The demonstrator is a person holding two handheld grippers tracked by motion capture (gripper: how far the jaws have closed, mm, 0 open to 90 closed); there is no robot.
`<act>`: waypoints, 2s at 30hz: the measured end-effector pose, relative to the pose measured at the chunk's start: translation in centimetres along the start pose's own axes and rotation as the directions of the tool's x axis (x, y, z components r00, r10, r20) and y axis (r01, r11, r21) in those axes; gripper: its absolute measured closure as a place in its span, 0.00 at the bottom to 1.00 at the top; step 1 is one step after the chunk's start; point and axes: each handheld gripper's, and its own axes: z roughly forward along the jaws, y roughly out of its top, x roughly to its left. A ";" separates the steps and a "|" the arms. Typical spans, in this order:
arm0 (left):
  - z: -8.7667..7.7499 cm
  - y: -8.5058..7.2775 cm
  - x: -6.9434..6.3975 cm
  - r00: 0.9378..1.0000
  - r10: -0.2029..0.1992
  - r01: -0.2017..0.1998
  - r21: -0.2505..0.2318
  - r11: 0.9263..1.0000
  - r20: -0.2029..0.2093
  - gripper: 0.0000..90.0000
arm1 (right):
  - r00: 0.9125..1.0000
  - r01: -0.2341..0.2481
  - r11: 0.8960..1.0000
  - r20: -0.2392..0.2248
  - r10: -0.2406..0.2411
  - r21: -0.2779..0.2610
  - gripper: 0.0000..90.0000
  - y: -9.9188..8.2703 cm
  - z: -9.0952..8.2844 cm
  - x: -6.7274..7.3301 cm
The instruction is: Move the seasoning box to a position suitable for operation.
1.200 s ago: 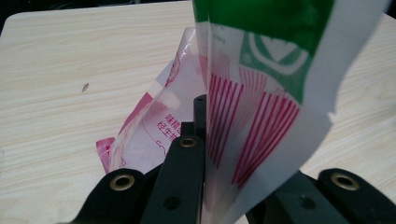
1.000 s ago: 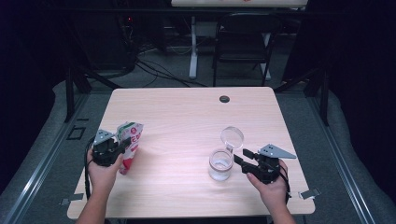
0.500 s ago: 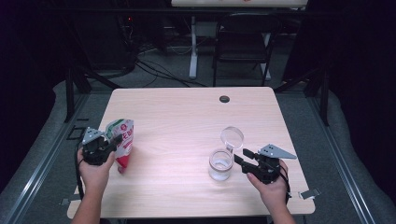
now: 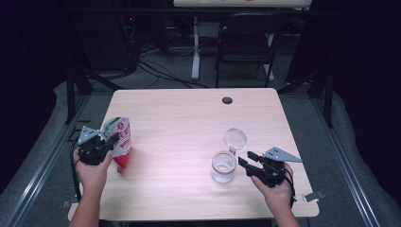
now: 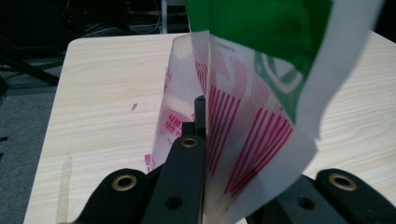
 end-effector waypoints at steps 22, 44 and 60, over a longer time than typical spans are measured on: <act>-0.6 1.8 -2.7 0.995 0.062 -0.060 -0.032 0.998 0.081 1.00 | 0.999 -0.009 1.000 0.032 0.009 -0.008 0.58 -0.5 -1.4 -0.4; 1.1 2.1 -12.7 0.898 0.206 -0.210 -0.034 0.977 0.388 1.00 | 1.000 -0.001 1.000 0.031 0.001 -0.002 0.58 -0.5 -1.2 -0.2; 2.3 0.3 -19.8 0.770 0.328 -0.346 -0.075 0.935 0.547 1.00 | 0.999 0.042 0.997 0.030 -0.041 -0.059 0.56 0.4 -2.2 0.1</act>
